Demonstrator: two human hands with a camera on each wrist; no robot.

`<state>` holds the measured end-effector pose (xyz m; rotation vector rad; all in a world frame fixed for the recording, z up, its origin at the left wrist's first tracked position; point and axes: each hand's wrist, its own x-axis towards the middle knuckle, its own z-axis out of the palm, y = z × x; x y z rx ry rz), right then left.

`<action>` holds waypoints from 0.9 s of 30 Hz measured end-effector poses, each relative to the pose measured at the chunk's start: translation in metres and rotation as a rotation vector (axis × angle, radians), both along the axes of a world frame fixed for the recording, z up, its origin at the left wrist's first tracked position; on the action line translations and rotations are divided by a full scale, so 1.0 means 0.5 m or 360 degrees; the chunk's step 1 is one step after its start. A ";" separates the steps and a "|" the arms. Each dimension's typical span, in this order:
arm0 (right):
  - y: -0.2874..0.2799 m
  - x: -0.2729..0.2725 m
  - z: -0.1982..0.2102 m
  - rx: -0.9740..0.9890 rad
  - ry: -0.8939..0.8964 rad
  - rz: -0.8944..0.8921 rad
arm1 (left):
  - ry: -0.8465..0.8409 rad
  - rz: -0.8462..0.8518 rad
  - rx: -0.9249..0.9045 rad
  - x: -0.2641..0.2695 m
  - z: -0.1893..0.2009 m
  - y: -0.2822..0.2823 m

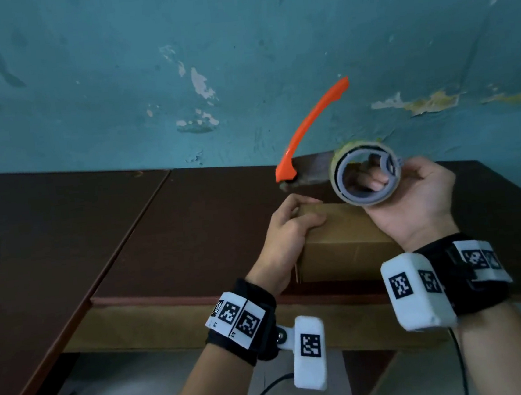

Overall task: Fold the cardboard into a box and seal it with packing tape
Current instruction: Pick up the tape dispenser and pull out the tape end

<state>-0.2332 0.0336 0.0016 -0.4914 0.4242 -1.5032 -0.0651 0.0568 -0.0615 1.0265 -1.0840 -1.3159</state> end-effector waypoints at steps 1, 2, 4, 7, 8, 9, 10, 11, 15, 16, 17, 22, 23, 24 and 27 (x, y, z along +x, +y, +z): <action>-0.002 0.001 0.000 0.0048 0.0057 -0.0024 | 0.0021 0.0005 -0.0003 -0.002 -0.001 0.000; -0.003 0.000 -0.001 0.0089 0.0102 -0.0046 | 0.0055 0.0010 0.0007 -0.004 -0.003 -0.001; -0.007 -0.007 -0.005 0.0181 0.0186 -0.0114 | 0.0115 -0.0007 0.0027 -0.007 -0.001 0.005; -0.004 -0.008 -0.007 0.0218 0.0178 -0.0160 | 0.0160 -0.0041 0.0016 -0.005 -0.008 0.005; -0.003 -0.006 -0.005 0.0203 0.0159 -0.0161 | 0.0206 -0.0014 0.0011 -0.001 -0.007 0.007; -0.004 -0.007 -0.006 0.0195 0.0136 -0.0179 | 0.0271 0.0017 0.0022 0.003 -0.006 0.008; -0.005 -0.008 -0.008 0.0183 0.0108 -0.0200 | 0.0340 0.0027 0.0025 0.008 -0.004 0.010; -0.006 -0.008 -0.008 0.0187 0.0102 -0.0230 | 0.0401 0.0042 0.0028 0.014 -0.001 0.011; 0.003 -0.001 -0.002 0.0224 0.0129 -0.0281 | 0.0421 0.0163 -0.0092 0.040 0.007 0.015; 0.005 0.000 -0.001 0.0236 0.0139 -0.0288 | 0.0372 0.0154 -0.0143 0.043 0.009 0.016; 0.006 0.002 0.000 0.0249 0.0146 -0.0291 | 0.0353 0.0134 -0.0191 0.045 0.009 0.020; 0.009 0.003 0.001 0.0249 0.0142 -0.0288 | 0.0437 -0.0050 -0.0237 0.054 0.009 0.031; 0.009 0.004 0.001 0.0254 0.0134 -0.0299 | 0.0459 -0.0099 -0.0231 0.055 0.011 0.033; 0.007 0.004 0.000 0.0257 0.0128 -0.0305 | 0.0462 -0.0130 -0.0217 0.057 0.013 0.034; 0.007 0.002 0.000 0.0240 0.0151 -0.0277 | 0.0471 -0.0159 -0.0153 0.062 0.016 0.033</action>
